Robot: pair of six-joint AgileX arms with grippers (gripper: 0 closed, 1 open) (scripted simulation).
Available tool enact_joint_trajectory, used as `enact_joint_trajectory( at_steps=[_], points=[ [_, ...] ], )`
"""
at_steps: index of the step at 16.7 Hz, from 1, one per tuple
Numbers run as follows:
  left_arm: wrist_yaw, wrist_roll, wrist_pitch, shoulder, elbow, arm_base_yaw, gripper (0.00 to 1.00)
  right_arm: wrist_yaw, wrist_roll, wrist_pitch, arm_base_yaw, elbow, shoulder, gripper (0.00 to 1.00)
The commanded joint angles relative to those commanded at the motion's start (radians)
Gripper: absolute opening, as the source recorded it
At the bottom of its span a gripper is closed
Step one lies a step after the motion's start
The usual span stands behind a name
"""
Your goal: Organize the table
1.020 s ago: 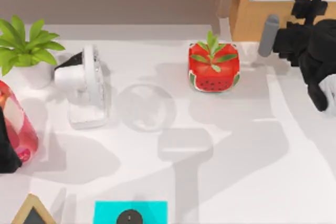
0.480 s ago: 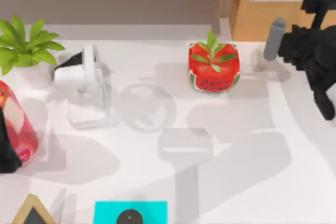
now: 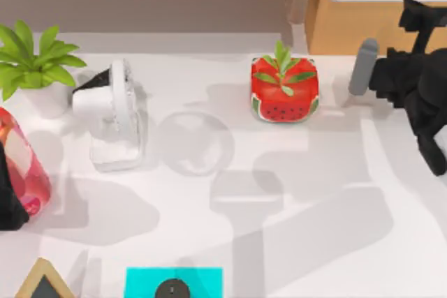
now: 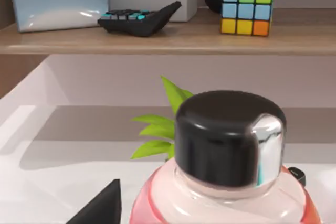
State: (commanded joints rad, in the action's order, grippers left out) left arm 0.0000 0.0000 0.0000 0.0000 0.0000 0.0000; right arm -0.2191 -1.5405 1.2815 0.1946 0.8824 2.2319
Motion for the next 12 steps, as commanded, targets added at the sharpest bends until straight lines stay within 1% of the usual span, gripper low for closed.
enact_joint_trajectory(
  at_steps=[3,6,8,12],
  points=[
    [0.0,0.0,0.0,0.0,0.0,0.0,1.0,-0.006,0.01,-0.004,0.003,0.007,-0.006,1.0],
    [0.0,0.0,0.0,0.0,0.0,0.0,1.0,-0.057,0.102,-0.024,0.078,0.042,-0.068,1.0],
    [0.0,0.0,0.0,0.0,0.0,0.0,1.0,-0.108,0.214,-0.054,0.162,0.079,-0.127,1.0],
    [0.0,0.0,0.0,0.0,0.0,0.0,1.0,-0.224,0.505,-0.141,0.348,0.216,-0.232,1.0]
  ],
)
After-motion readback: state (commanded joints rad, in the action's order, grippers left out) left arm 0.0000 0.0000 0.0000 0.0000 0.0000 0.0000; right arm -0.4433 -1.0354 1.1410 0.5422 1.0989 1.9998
